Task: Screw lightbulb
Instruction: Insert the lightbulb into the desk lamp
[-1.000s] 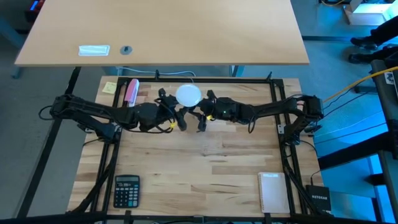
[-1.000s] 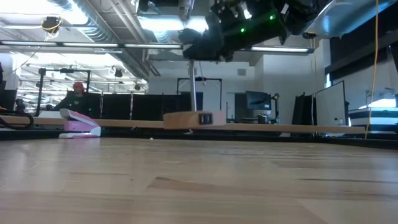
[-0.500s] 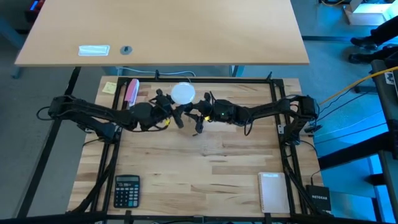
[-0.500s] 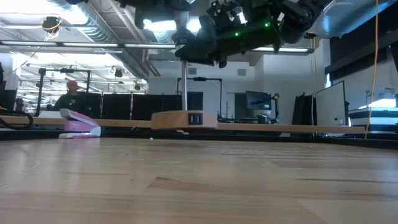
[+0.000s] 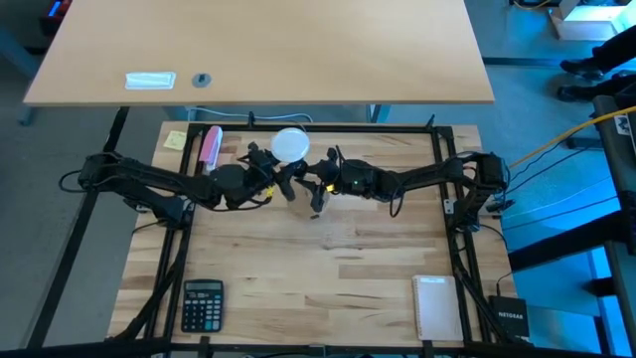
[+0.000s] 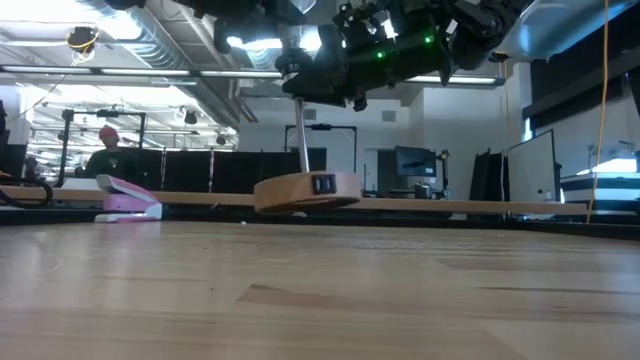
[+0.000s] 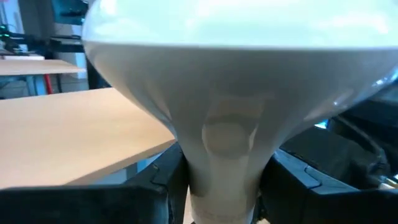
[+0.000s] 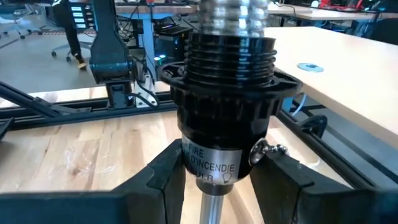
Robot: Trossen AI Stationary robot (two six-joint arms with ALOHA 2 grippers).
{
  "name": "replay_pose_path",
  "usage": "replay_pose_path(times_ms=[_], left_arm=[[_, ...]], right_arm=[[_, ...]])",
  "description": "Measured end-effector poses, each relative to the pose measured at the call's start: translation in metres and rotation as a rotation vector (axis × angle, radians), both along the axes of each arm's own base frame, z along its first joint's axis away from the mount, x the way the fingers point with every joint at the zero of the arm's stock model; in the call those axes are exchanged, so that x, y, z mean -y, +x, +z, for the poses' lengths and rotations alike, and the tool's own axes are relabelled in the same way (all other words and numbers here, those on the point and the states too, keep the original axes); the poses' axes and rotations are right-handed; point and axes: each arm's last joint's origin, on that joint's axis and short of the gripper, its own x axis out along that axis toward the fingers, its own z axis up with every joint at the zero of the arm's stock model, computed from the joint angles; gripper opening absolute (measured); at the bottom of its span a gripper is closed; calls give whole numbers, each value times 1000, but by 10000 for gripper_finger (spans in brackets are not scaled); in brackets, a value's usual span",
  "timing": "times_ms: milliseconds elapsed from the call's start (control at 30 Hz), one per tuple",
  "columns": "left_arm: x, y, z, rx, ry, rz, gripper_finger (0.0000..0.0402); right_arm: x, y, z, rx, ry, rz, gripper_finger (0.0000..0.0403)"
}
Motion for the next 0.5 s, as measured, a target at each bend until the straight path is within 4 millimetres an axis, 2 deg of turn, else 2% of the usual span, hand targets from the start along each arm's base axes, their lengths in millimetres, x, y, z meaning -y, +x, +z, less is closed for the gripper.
replay_pose_path(times_ms=[333,500], left_arm=[[1,5,-5,10,-19,-3,143],[3,6,-5,4,-7,-62,143]], right_arm=[[0,1,3,17,-2,-10,151],[-1,0,6,19,-18,16,151]])
